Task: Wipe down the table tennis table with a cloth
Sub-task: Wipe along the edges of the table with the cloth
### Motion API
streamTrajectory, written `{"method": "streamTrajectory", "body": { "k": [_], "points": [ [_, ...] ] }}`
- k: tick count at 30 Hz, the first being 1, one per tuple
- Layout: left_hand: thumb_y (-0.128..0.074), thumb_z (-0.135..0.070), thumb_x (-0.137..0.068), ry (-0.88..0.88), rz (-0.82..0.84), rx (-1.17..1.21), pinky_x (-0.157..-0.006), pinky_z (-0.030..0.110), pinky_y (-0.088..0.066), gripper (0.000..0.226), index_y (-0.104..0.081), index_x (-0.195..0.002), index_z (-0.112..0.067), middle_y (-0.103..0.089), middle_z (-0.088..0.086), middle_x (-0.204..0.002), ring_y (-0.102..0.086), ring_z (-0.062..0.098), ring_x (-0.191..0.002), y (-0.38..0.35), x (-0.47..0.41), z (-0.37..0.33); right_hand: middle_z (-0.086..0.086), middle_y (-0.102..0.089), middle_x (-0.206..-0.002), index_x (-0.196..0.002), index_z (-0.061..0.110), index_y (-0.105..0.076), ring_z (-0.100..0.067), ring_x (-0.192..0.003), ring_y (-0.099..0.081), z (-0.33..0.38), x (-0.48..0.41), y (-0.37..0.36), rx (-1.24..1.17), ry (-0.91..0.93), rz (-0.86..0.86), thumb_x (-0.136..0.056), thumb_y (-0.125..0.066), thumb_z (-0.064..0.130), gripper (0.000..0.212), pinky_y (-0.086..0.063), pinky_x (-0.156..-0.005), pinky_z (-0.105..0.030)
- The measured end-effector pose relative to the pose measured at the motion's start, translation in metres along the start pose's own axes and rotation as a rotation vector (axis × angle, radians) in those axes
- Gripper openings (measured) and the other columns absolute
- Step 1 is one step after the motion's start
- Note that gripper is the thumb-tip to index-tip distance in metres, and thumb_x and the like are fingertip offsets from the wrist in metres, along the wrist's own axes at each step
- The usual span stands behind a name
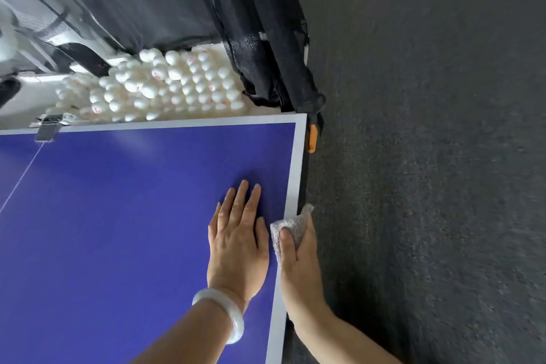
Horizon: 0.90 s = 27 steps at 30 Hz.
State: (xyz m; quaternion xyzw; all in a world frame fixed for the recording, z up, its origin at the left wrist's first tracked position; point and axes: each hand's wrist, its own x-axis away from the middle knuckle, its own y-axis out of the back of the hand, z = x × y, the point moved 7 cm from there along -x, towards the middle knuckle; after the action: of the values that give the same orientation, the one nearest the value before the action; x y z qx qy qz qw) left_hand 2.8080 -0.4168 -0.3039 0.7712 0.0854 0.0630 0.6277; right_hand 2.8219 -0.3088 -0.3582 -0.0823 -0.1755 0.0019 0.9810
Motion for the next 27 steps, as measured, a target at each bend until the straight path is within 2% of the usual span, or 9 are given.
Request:
{"method": "streamTrajectory", "body": {
  "k": [2,6,8,10,12,14,18,21,27],
  "points": [
    [-0.018,-0.038,-0.097,0.006,0.007,0.001,-0.122,0.031,-0.005,0.057,-0.022,-0.154,-0.033,-0.011,-0.016,-0.161,-0.003,0.004,-0.149,-0.001,0.000,0.001,0.007,-0.022,-0.160,-0.158,0.022,-0.012,0.006,-0.139,-0.024,-0.002,-0.010,0.000,-0.030,-0.080,0.024,-0.102,-0.043,0.034,0.065,-0.021,-0.099,0.006],
    [-0.021,-0.036,-0.098,0.003,0.009,0.003,-0.122,0.032,-0.007,0.056,-0.023,-0.154,-0.032,-0.012,-0.015,-0.162,-0.004,0.006,-0.149,-0.002,0.000,0.002,-0.011,-0.050,-0.143,-0.147,0.012,-0.036,-0.020,-0.125,-0.053,0.028,-0.089,0.005,-0.115,-0.200,0.050,-0.106,-0.042,0.030,0.045,-0.040,-0.108,-0.029],
    [-0.022,-0.036,-0.098,0.011,0.007,0.015,-0.122,0.034,-0.009,0.056,-0.024,-0.154,-0.032,-0.013,-0.014,-0.161,-0.006,0.006,-0.149,-0.001,0.000,0.001,-0.003,-0.060,-0.126,-0.134,0.016,-0.046,-0.010,-0.107,-0.059,0.046,-0.104,0.005,-0.193,-0.168,0.052,-0.107,-0.040,0.031,0.032,-0.045,-0.092,-0.014],
    [-0.022,-0.036,-0.097,0.014,0.003,0.018,-0.122,0.034,-0.009,0.056,-0.024,-0.154,-0.032,-0.013,-0.015,-0.161,-0.006,0.007,-0.149,-0.001,0.000,0.001,0.000,-0.055,-0.137,-0.146,0.017,-0.039,-0.008,-0.118,-0.055,0.047,-0.087,0.005,-0.189,-0.090,0.058,-0.107,-0.040,0.027,0.040,-0.039,-0.079,0.004],
    [-0.022,-0.035,-0.098,0.012,0.002,0.013,-0.122,0.033,-0.008,0.056,-0.023,-0.154,-0.032,-0.013,-0.014,-0.161,-0.006,0.007,-0.149,-0.001,0.000,0.002,0.006,-0.034,-0.158,-0.156,0.022,-0.023,-0.006,-0.142,-0.036,0.038,-0.050,0.008,-0.182,-0.023,0.052,-0.106,-0.041,0.023,0.053,-0.032,-0.099,0.002],
    [-0.021,-0.035,-0.098,0.008,0.004,0.011,-0.122,0.031,-0.005,0.056,-0.023,-0.154,-0.032,-0.012,-0.014,-0.162,-0.006,0.007,-0.150,0.000,0.000,0.002,0.016,-0.026,-0.161,-0.155,0.034,-0.022,0.001,-0.146,-0.026,0.019,-0.005,0.012,-0.143,0.035,0.110,-0.104,-0.046,0.032,0.056,-0.027,-0.117,-0.018],
    [-0.023,-0.032,-0.102,0.007,0.010,0.019,-0.122,0.029,-0.002,0.052,-0.020,-0.154,-0.033,-0.010,-0.015,-0.162,-0.003,0.006,-0.150,-0.001,-0.001,0.003,0.003,-0.043,-0.154,-0.155,0.028,-0.025,0.010,-0.129,-0.045,0.008,0.008,0.016,-0.200,-0.088,0.210,-0.097,-0.053,0.044,0.067,-0.033,-0.111,-0.014],
    [-0.026,-0.030,-0.103,0.014,0.007,0.017,-0.122,0.033,-0.007,0.051,-0.022,-0.154,-0.033,-0.011,-0.014,-0.162,-0.004,0.006,-0.149,-0.001,0.000,0.002,0.008,-0.043,-0.152,-0.157,0.029,-0.020,-0.003,-0.136,-0.043,0.025,-0.049,0.014,-0.219,-0.121,0.195,-0.106,-0.040,0.032,0.055,-0.027,-0.121,-0.034],
    [-0.033,-0.028,-0.104,0.011,-0.001,0.023,-0.122,0.034,-0.008,0.051,-0.023,-0.154,-0.033,-0.013,-0.014,-0.162,-0.004,0.006,-0.149,-0.002,0.000,0.004,0.007,-0.029,-0.161,-0.159,0.026,-0.015,-0.004,-0.145,-0.030,0.023,-0.038,0.007,-0.083,-0.041,0.102,-0.106,-0.040,0.032,0.059,-0.024,-0.119,-0.020]
  ]
}}
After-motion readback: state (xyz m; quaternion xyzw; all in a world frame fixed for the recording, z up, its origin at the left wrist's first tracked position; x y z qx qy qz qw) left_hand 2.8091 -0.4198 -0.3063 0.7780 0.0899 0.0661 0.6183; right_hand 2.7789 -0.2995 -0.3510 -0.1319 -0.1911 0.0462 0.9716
